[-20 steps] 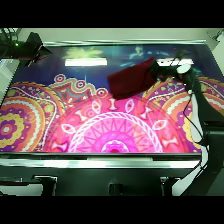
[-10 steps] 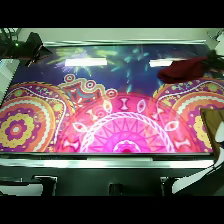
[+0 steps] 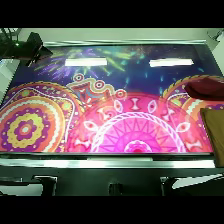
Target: Fold the clothes and pants, and hang the long-sleeved shirts on hangers.
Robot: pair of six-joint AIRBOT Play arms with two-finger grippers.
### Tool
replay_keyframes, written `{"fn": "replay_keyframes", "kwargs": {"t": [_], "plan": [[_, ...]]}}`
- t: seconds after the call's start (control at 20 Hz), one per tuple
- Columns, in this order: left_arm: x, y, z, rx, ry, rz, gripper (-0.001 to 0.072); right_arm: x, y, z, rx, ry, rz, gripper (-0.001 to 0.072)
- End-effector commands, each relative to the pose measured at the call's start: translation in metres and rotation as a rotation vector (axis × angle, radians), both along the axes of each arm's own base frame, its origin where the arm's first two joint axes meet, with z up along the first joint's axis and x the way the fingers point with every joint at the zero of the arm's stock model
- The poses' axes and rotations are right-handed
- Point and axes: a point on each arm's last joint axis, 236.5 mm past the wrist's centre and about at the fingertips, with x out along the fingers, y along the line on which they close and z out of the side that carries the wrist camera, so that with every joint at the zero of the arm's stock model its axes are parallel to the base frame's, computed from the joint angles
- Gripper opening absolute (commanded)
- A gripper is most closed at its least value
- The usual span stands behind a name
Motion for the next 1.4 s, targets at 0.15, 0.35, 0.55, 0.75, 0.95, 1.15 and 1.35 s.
{"fn": "replay_keyframes", "kwargs": {"t": [0.15,0.35,0.55,0.75,0.95,1.15,1.35], "plan": [[-0.007,-0.011,-0.005,0.005,0.023,-0.031,0.002,-0.079,-0.016,0.015,-0.008,0.151,-0.052,0.0028],[-0.009,-0.019,-0.005,0.005,0.024,-0.047,0.002,-0.109,-0.015,0.024,-0.052,0.243,-0.064,0.0028],[-0.01,-0.025,-0.005,0.005,0.024,-0.06,0.002,-0.143,-0.016,0.026,-0.089,0.367,-0.093,0.0028],[-0.012,-0.03,-0.005,0.006,0.023,-0.07,0.0021,-0.18,-0.017,0.009,-0.083,0.536,-0.109,0.0029],[-0.012,-0.033,-0.005,0.006,0.023,-0.075,0.0021,-0.206,-0.013,-0.037,-0.022,0.68,-0.106,0.0029],[-0.013,-0.033,-0.004,0.006,0.023,-0.077,0.0021,-0.243,-0.011,-0.079,0.006,0.856,-0.111,0.0029],[-0.013,-0.035,-0.005,0.006,0.023,-0.082,0.0021,-0.255,-0.024,-0.081,-0.046,0.906,-0.136,0.0037]]}}
